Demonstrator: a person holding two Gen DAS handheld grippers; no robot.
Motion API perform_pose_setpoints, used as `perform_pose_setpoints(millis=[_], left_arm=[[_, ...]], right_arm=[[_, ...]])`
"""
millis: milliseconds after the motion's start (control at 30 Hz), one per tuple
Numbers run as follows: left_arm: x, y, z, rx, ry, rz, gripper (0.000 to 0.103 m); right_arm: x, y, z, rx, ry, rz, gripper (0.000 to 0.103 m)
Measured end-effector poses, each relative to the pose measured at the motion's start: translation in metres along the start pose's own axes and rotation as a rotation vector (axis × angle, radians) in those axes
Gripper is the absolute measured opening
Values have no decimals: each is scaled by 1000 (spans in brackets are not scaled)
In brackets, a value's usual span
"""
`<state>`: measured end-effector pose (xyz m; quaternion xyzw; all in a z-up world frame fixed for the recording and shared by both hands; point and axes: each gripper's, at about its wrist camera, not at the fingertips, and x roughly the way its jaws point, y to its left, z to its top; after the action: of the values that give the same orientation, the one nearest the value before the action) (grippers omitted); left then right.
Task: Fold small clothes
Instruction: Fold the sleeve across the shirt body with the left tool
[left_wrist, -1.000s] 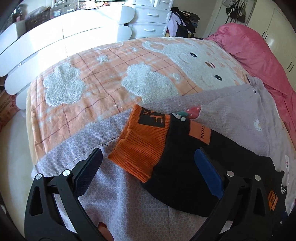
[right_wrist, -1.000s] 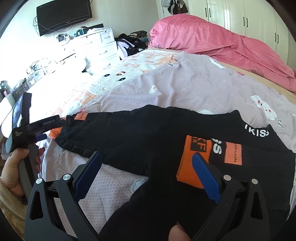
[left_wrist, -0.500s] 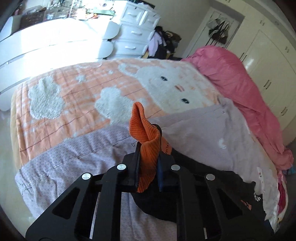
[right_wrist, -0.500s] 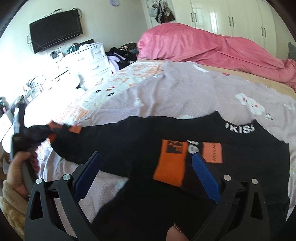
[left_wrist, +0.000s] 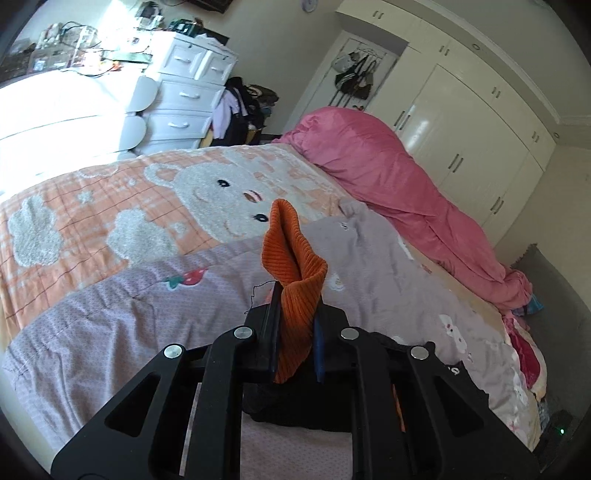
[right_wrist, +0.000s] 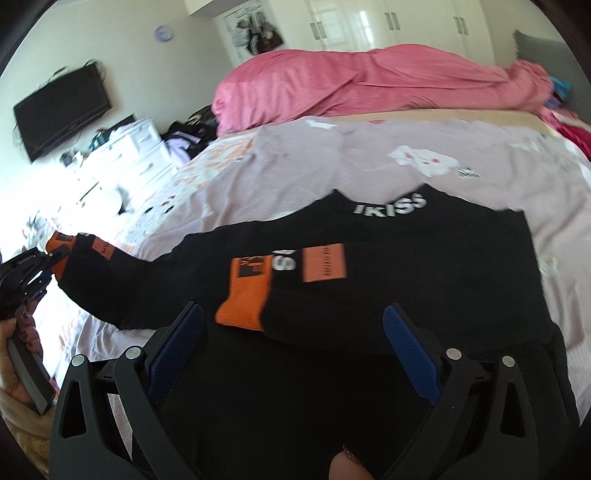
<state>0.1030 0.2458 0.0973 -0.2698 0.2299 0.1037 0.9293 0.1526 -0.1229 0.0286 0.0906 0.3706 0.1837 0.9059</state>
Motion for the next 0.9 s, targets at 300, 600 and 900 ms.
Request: perform_pose_setpoints(millis=[300, 600, 900], left_arm=[[9, -65, -23, 96, 70, -205, 7], [27, -112, -58, 204, 185, -334, 7], [42, -146, -102, 335, 307, -365, 8]], right_arm=[[-25, -43, -10, 109, -39, -53, 97], [-40, -72, -16, 192, -68, -82, 97], [-52, -89, -18, 239, -93, -99, 97]])
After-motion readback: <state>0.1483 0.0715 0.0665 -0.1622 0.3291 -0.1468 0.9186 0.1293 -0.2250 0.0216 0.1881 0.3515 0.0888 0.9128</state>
